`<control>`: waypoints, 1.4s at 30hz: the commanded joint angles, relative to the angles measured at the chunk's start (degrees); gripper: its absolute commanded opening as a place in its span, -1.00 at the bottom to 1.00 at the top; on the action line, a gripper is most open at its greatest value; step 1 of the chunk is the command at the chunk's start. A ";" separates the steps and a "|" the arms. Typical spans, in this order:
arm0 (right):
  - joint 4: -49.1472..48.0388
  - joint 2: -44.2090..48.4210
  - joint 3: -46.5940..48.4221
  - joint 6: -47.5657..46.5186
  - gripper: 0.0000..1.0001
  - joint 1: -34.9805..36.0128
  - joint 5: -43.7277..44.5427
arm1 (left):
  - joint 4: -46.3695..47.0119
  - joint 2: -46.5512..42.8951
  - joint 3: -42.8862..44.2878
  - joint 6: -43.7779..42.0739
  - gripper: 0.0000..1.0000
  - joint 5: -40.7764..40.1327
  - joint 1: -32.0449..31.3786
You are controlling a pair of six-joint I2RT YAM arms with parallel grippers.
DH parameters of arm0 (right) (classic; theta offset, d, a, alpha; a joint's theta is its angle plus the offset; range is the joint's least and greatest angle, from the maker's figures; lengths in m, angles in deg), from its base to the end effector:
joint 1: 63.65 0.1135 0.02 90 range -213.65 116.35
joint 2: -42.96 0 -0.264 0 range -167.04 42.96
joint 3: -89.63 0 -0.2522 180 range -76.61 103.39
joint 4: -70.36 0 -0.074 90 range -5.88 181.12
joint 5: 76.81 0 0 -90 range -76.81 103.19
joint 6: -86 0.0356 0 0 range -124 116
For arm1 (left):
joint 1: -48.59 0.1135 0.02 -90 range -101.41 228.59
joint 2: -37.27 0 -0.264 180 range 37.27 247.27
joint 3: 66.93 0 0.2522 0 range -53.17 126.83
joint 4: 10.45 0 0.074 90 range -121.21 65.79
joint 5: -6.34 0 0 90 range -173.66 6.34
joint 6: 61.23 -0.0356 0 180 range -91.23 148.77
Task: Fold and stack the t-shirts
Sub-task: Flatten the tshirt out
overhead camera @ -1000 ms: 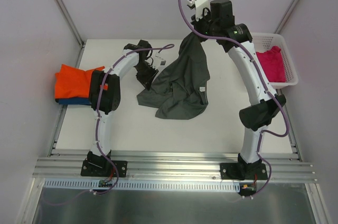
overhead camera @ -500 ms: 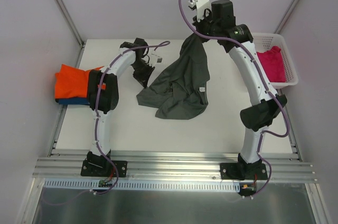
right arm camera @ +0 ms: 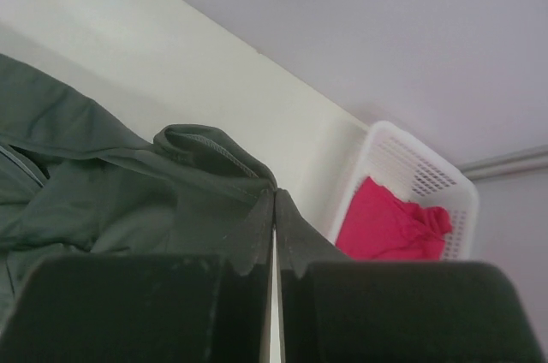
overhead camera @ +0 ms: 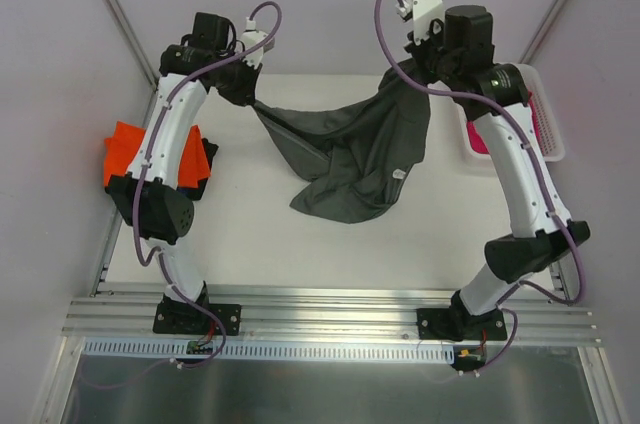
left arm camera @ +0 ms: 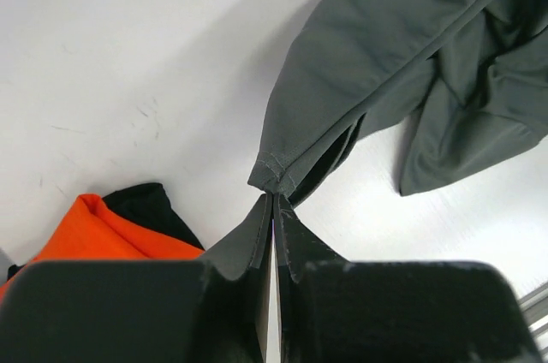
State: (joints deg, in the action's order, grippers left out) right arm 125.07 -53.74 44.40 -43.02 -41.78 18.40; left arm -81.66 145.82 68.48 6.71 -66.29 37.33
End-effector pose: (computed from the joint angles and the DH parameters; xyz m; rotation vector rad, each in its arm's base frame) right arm 0.3299 0.1289 0.4999 -0.8925 1.6435 -0.2917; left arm 0.3963 -0.0897 0.4023 0.8047 2.1709 -0.2599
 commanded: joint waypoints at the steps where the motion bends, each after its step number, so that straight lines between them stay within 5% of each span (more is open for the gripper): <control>1: -3.59 8.88 -3.49 -1.85 -0.99 -1.03 6.38 | -0.82 -5.89 2.37 2.72 -1.00 0.21 -0.34; 11: -0.88 18.56 -5.70 5.01 -0.99 -14.30 1.49 | 0.23 -22.23 3.32 -1.31 -1.00 -2.33 -0.42; 17: 2.81 26.47 -4.56 8.77 -0.99 -14.49 -3.44 | 0.15 -30.32 3.25 -4.22 -1.00 -5.15 -0.42; 27: 11.95 46.69 -4.75 12.57 -0.99 -14.48 -11.63 | 0.06 -45.52 -5.01 -3.67 -1.00 3.72 1.16; 35: 17.59 49.42 0.46 12.22 -0.99 -16.42 -8.03 | 0.23 -45.72 -1.94 -4.22 -1.00 1.36 1.25; 42: 10.74 45.21 -10.95 8.80 -0.99 -16.24 -11.80 | 0.93 -42.02 -10.45 -7.19 -1.00 -0.67 1.16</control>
State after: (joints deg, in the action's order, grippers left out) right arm 139.80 -3.47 37.74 -32.29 -57.63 7.86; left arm -81.96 100.47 61.86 2.60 -65.07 37.83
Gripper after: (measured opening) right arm 0.011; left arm 0.006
